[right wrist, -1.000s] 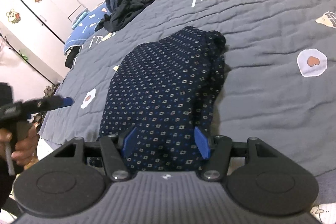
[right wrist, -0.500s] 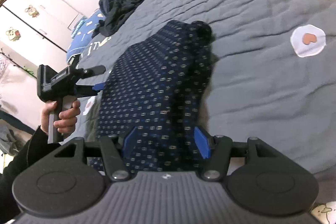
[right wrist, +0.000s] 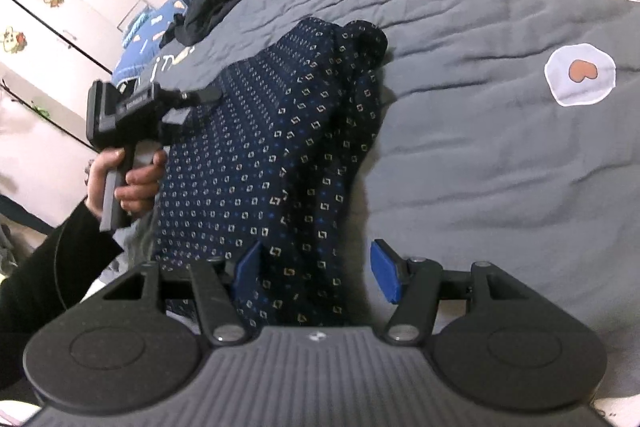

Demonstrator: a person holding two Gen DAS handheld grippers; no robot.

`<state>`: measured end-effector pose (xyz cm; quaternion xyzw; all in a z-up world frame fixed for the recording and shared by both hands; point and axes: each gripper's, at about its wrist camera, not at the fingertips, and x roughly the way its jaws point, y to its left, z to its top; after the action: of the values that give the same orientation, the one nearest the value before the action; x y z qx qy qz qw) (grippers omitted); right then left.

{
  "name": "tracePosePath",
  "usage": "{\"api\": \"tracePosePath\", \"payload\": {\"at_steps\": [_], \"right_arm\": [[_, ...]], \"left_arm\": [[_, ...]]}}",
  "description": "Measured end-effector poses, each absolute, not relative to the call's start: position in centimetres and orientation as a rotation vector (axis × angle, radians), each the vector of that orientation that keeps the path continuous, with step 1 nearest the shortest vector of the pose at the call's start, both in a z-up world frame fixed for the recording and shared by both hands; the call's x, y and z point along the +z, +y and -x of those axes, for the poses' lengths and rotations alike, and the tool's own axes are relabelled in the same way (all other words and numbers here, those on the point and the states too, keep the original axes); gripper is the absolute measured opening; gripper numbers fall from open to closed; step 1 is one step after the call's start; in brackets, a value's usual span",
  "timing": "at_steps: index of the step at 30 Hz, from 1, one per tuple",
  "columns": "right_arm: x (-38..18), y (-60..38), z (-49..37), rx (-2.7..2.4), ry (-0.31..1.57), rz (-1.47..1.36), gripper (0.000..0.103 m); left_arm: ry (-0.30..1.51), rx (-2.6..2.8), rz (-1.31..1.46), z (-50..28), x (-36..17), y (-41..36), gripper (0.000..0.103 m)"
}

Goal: Fold clothes
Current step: 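Grasp the bundle with the right gripper while the left gripper grasps its other side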

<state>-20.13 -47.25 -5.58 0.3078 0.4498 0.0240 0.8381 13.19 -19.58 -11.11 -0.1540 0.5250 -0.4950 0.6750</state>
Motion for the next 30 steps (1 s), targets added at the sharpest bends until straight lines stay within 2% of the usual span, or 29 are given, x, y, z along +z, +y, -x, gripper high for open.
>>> {"api": "tracePosePath", "payload": {"at_steps": [2, 7, 10, 12, 16, 18, 23, 24, 30], "right_arm": [[-5.7, -47.4, 20.4, 0.056, 0.955, -0.646, 0.059], [-6.3, -48.0, 21.0, 0.105, 0.984, -0.705, 0.060], [-7.2, -48.3, 21.0, 0.184, 0.998, -0.781, 0.060], [-7.8, -48.4, 20.8, 0.210, 0.999, -0.820, 0.060], [-9.0, -48.4, 20.0, 0.229, 1.014, -0.845, 0.060], [-9.6, -48.2, 19.5, 0.245, 1.016, -0.864, 0.067], [-10.4, -48.1, 18.4, 0.311, 1.003, -0.942, 0.100], [-10.5, -47.9, 18.1, 0.323, 0.994, -0.958, 0.103], [-10.1, -45.6, 16.0, 0.432, 0.976, -0.982, 0.103]], "left_arm": [[1.198, -1.157, 0.364, -13.1, -11.2, -20.4, 0.089], [1.193, -1.194, 0.298, -12.3, -11.7, -21.7, 0.087], [1.212, -1.187, 0.330, -13.0, -12.1, -21.0, 0.077], [1.222, -1.186, 0.355, -13.3, -12.4, -20.6, 0.074], [1.226, -1.178, 0.363, -13.5, -12.5, -20.5, 0.073], [1.225, -1.178, 0.360, -13.5, -12.5, -20.5, 0.074], [1.230, -1.174, 0.369, -13.6, -12.7, -20.8, 0.074], [1.227, -1.173, 0.365, -13.6, -12.7, -20.8, 0.074], [1.226, -1.176, 0.363, -13.6, -12.7, -20.6, 0.074]]}}
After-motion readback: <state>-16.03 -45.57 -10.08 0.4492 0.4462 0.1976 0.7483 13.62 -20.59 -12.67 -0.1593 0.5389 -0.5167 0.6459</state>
